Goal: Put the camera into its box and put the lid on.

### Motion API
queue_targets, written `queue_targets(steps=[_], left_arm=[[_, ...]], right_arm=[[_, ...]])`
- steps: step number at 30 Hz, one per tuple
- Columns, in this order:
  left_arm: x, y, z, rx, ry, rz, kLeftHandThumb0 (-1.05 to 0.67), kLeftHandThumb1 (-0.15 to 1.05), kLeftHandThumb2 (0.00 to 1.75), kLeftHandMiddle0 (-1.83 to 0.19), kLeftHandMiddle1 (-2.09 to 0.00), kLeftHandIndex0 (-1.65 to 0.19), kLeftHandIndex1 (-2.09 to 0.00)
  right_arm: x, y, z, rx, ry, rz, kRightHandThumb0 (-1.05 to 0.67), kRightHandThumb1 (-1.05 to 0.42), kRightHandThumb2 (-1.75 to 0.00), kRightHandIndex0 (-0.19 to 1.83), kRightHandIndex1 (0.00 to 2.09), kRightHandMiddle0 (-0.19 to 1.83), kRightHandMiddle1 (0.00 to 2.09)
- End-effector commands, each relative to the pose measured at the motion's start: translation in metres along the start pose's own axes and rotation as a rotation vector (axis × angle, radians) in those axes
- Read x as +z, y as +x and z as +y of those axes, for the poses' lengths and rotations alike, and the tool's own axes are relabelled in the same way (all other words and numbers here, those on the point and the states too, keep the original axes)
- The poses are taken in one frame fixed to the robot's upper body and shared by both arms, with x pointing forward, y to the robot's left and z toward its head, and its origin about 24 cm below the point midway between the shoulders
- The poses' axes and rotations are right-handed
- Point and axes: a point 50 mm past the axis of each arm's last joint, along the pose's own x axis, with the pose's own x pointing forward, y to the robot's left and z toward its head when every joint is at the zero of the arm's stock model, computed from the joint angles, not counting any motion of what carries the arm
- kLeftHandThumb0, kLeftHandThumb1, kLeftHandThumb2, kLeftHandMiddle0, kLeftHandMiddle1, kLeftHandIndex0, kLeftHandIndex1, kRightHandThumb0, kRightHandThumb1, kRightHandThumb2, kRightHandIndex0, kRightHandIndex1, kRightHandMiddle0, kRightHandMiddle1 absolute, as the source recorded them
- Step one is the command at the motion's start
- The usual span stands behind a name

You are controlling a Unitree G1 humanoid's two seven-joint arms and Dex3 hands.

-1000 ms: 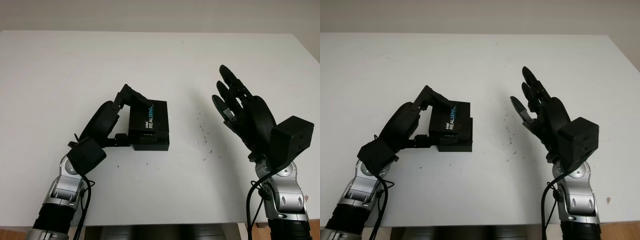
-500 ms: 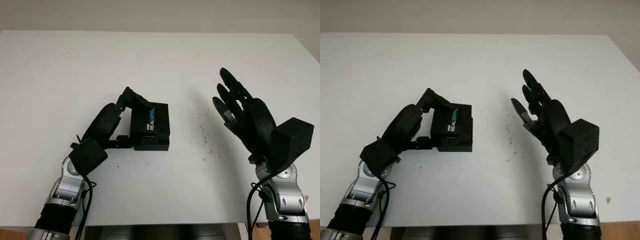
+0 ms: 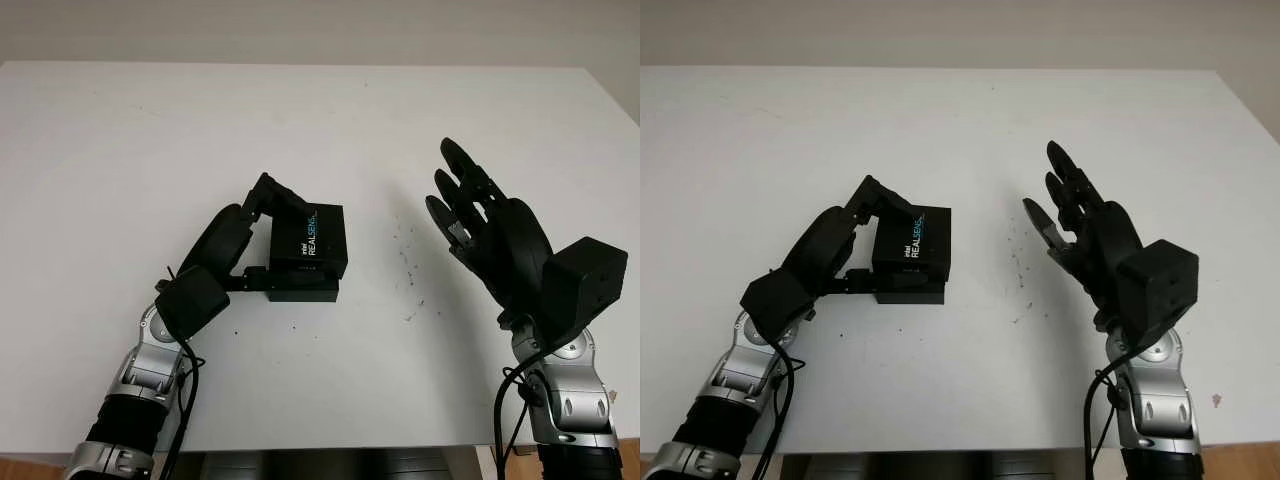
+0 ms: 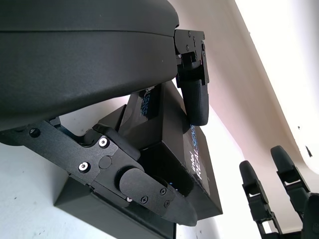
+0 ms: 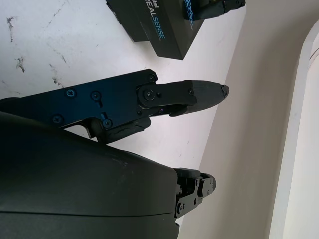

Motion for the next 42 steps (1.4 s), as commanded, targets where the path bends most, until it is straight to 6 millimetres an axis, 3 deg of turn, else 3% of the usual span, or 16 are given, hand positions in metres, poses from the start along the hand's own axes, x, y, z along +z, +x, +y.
queue_targets(steps=[1, 22, 27, 42], left_arm=[[-0.001, 0.002, -0.001, -0.006, 0.008, -0.002, -0.42, 1.05, 0.26, -0.19, -2.09, 0.01, -2.05], [0.005, -0.003, -0.004, -0.031, -0.008, -0.041, -0.42, 1.05, 0.27, -0.29, -2.09, 0.02, -2.09], [0.008, -0.011, 0.001, -0.041, -0.046, -0.039, -0.4, 1.05, 0.25, -0.19, -2.09, 0.02, -2.03], [0.01, -0.021, 0.008, -0.037, -0.045, 0.002, -0.4, 1.05, 0.24, -0.17, -2.09, 0.04, -2.09]], right_arm=[[0.005, -0.002, -0.003, -0.005, -0.005, -0.017, -0.65, -1.05, -0.25, 0.11, 0.06, 0.15, 0.06], [0.008, 0.002, -0.003, 0.004, -0.008, -0.017, -0.63, -1.05, -0.24, 0.11, 0.05, 0.15, 0.05], [0.007, 0.002, -0.004, 0.007, -0.01, -0.017, -0.63, -1.05, -0.24, 0.11, 0.05, 0.15, 0.05], [0.008, 0.001, -0.004, 0.008, -0.012, -0.006, -0.64, -1.05, -0.23, 0.12, 0.06, 0.15, 0.06]])
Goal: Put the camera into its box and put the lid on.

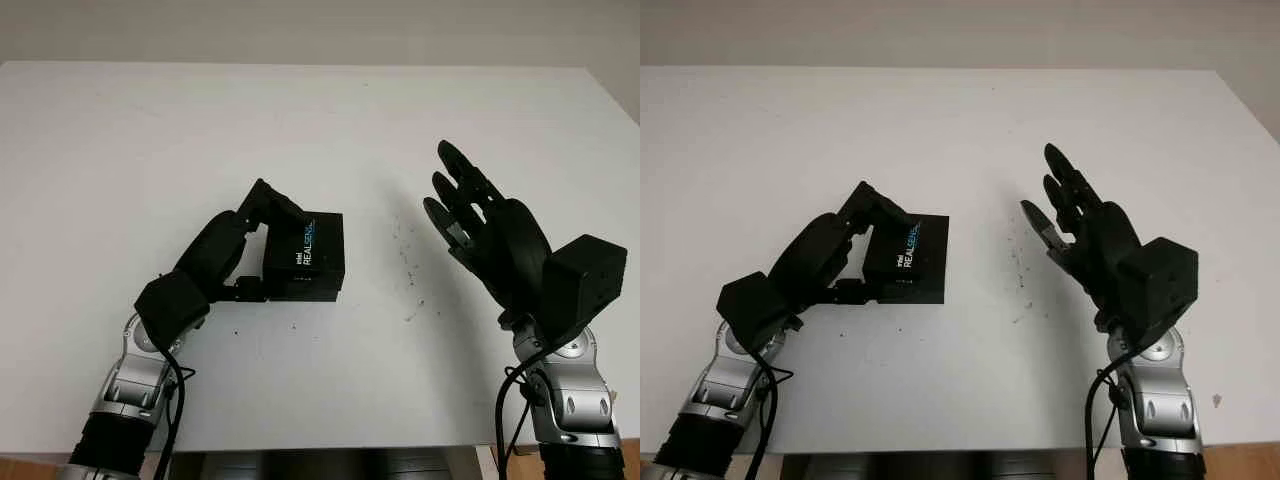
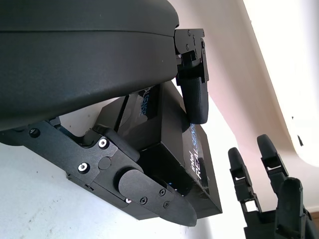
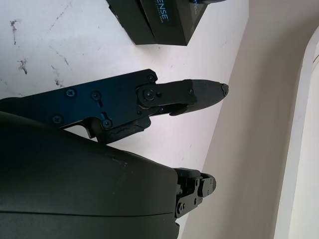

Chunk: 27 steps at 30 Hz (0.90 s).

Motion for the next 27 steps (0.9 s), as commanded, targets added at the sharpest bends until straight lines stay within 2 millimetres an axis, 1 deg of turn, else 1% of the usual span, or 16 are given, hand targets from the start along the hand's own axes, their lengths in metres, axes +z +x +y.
queue_targets(steps=[1, 8, 15, 20, 27], left_arm=[[0.002, -0.002, 0.002, 0.012, 0.018, -0.007, -0.4, 1.05, 0.24, -0.18, -2.09, 0.04, -2.09], [0.001, -0.001, 0.001, 0.019, 0.067, -0.015, -0.41, 1.05, 0.26, -0.13, -2.09, 0.04, -2.09], [-0.001, -0.001, -0.002, 0.016, 0.159, -0.045, -0.38, 1.05, 0.29, -0.03, -2.09, 0.08, -2.05], [-0.005, -0.002, -0.004, 0.022, 0.19, -0.056, -0.37, 1.05, 0.27, -0.05, -2.09, 0.04, -2.01], [-0.011, -0.003, -0.006, 0.025, 0.188, -0.04, -0.37, 1.05, 0.27, -0.04, -2.09, 0.04, -2.0]], right_arm=[[0.007, 0.0, -0.004, -0.009, -0.012, -0.021, -0.63, -1.05, -0.23, 0.12, 0.06, 0.15, 0.06], [0.006, 0.0, -0.004, -0.002, -0.009, -0.029, -0.62, -1.05, -0.24, 0.12, 0.06, 0.15, 0.06], [0.005, -0.001, -0.004, 0.0, -0.007, -0.023, -0.64, -1.05, -0.23, 0.12, 0.06, 0.16, 0.06], [0.005, -0.001, -0.004, 0.005, -0.001, -0.023, -0.64, -1.05, -0.23, 0.11, 0.05, 0.15, 0.05], [0.005, -0.001, -0.004, 0.002, -0.009, -0.026, -0.64, -1.05, -0.24, 0.12, 0.06, 0.16, 0.06]])
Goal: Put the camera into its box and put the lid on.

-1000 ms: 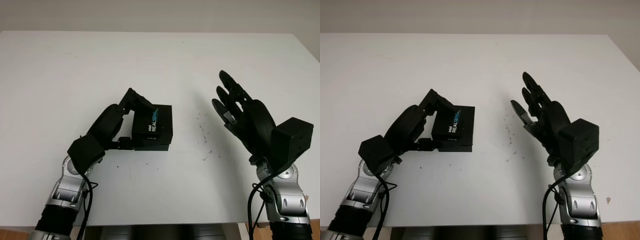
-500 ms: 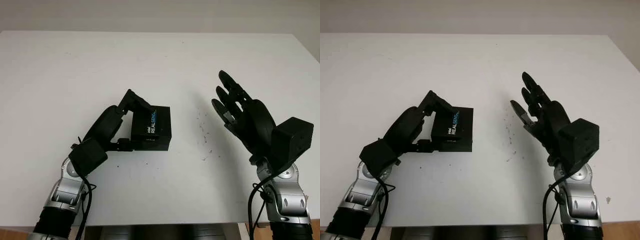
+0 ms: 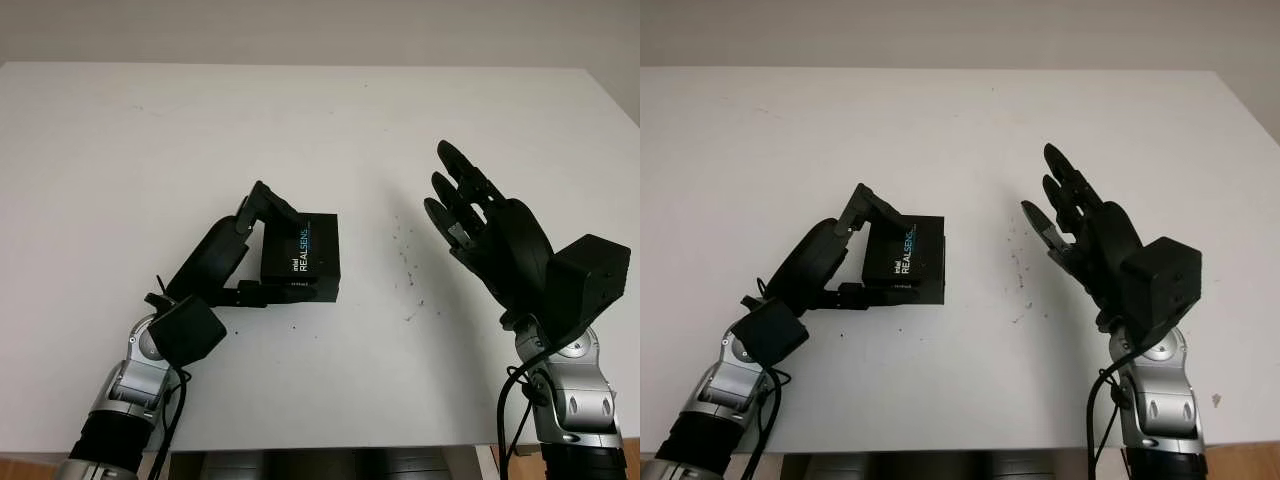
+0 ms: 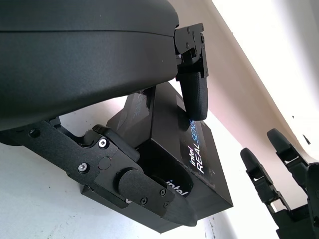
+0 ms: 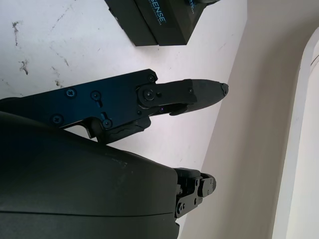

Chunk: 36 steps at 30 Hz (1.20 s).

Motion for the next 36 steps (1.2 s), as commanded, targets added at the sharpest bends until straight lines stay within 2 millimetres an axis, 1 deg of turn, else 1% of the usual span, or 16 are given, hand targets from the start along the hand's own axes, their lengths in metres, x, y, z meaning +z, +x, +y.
queue_targets(steps=[1, 9, 15, 25, 36], left_arm=[[-0.0053, -0.0024, -0.002, -0.009, 0.0, 0.023, -0.37, 1.05, 0.27, -0.04, -2.09, 0.04, -2.0], [-0.0106, -0.0023, -0.006, -0.013, -0.002, 0.045, -0.38, 1.05, 0.28, -0.07, -2.09, 0.03, -2.03], [-0.0103, -0.0004, -0.0063, -0.008, -0.009, 0.032, -0.37, 1.05, 0.28, -0.06, -2.09, 0.04, -2.0], [-0.0095, 0.0019, -0.0068, -0.013, 0.0, 0.027, -0.4, 1.05, 0.29, -0.02, -2.09, 0.03, -1.92], [-0.0051, 0.0062, -0.008, -0.021, -0.011, 0.006, -0.39, 1.05, 0.29, -0.03, -2.09, 0.04, -1.98]], right_arm=[[0.0042, -0.0009, -0.0032, -0.008, -0.005, -0.023, -0.64, -1.05, -0.24, 0.12, 0.06, 0.16, 0.06], [0.0044, -0.0015, -0.0041, -0.005, -0.014, -0.027, -0.64, -1.05, -0.23, 0.12, 0.06, 0.16, 0.06], [0.0039, -0.0016, -0.004, -0.006, -0.012, -0.019, -0.65, -1.05, -0.23, 0.12, 0.06, 0.16, 0.06], [0.0035, -0.0027, -0.0028, -0.002, -0.007, -0.022, -0.63, -1.05, -0.24, 0.12, 0.05, 0.15, 0.05], [0.0039, -0.0029, -0.0007, -0.011, -0.002, -0.017, -0.63, -1.05, -0.25, 0.11, 0.05, 0.14, 0.05]])
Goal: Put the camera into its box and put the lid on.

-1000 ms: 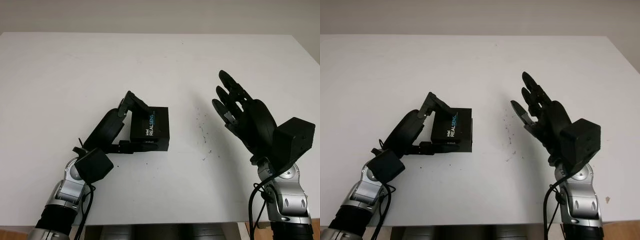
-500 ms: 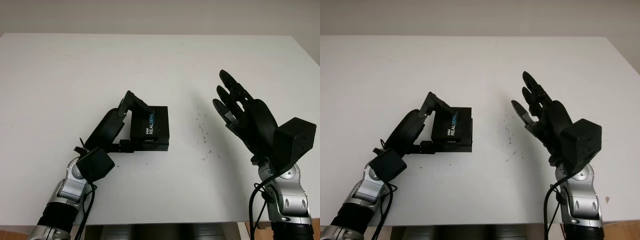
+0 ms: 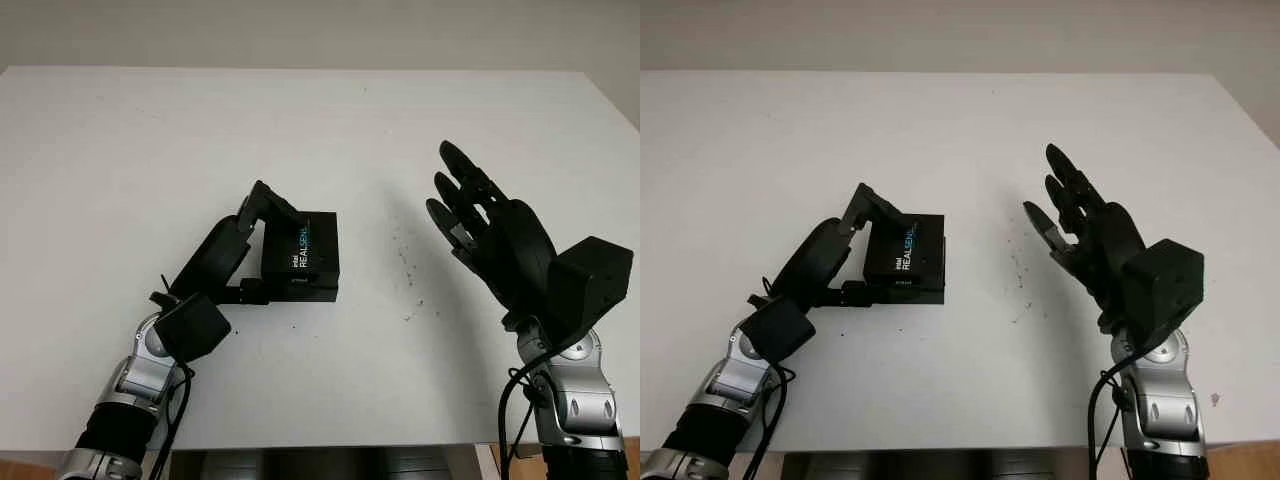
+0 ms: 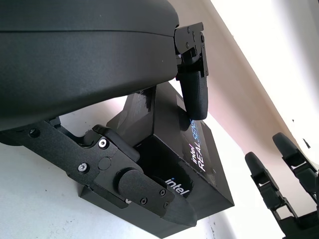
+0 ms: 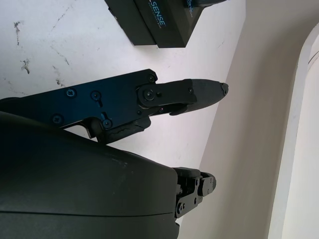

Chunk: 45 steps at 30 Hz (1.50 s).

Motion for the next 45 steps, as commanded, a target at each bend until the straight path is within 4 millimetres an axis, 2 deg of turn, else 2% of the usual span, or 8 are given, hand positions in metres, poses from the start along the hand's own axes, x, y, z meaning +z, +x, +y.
queue_targets(steps=[1, 6, 12, 13, 15, 17, 21, 45], left_arm=[[0.001, 0.002, -0.004, -0.025, 0.001, 0.004, -0.39, 1.05, 0.29, -0.04, -2.09, 0.04, -2.0], [0.006, 0.005, -0.006, -0.015, 0.011, -0.027, -0.39, 1.05, 0.28, -0.11, -2.09, 0.03, -2.05], [0.009, 0.005, -0.006, -0.03, 0.021, -0.032, -0.42, 1.05, 0.29, -0.06, -2.09, 0.07, -2.03], [0.009, 0.005, -0.005, -0.032, 0.032, -0.028, -0.4, 1.05, 0.27, -0.02, -2.09, 0.11, -1.98], [0.01, 0.004, -0.005, -0.038, 0.075, -0.022, -0.39, 1.05, 0.25, 0.09, -1.99, 0.18, -1.69], [0.011, 0.003, -0.004, -0.044, 0.115, -0.014, -0.41, 1.05, 0.24, 0.13, -1.66, 0.19, -1.38], [0.014, 0.001, -0.003, -0.042, 0.149, -0.011, -0.42, 1.05, 0.24, 0.18, -1.38, 0.19, -1.13], [0.013, -0.007, 0.004, -0.011, 0.138, 0.016, -0.42, 1.05, 0.28, 0.19, -1.43, 0.19, -1.17]], right_arm=[[0.004, -0.001, 0.001, -0.004, -0.001, -0.014, -0.63, -1.05, -0.25, 0.11, 0.05, 0.14, 0.05], [0.004, -0.001, 0.001, -0.008, -0.01, -0.018, -0.63, -1.05, -0.25, 0.12, 0.06, 0.15, 0.05], [0.004, -0.001, 0.001, -0.011, -0.003, -0.017, -0.63, -1.05, -0.24, 0.12, 0.06, 0.16, 0.06], [0.004, -0.001, 0.001, -0.009, -0.009, -0.019, -0.63, -1.05, -0.24, 0.12, 0.05, 0.15, 0.05], [0.004, -0.001, 0.001, -0.007, -0.012, -0.023, -0.63, -1.05, -0.25, 0.12, 0.05, 0.15, 0.05], [0.004, -0.001, 0.001, -0.006, -0.012, -0.025, -0.62, -1.05, -0.25, 0.12, 0.05, 0.15, 0.05], [0.003, -0.001, 0.001, -0.007, -0.005, -0.023, -0.62, -1.05, -0.25, 0.12, 0.05, 0.15, 0.05], [0.004, -0.001, -0.002, -0.006, -0.01, -0.018, -0.63, -1.05, -0.23, 0.11, 0.05, 0.14, 0.05]])
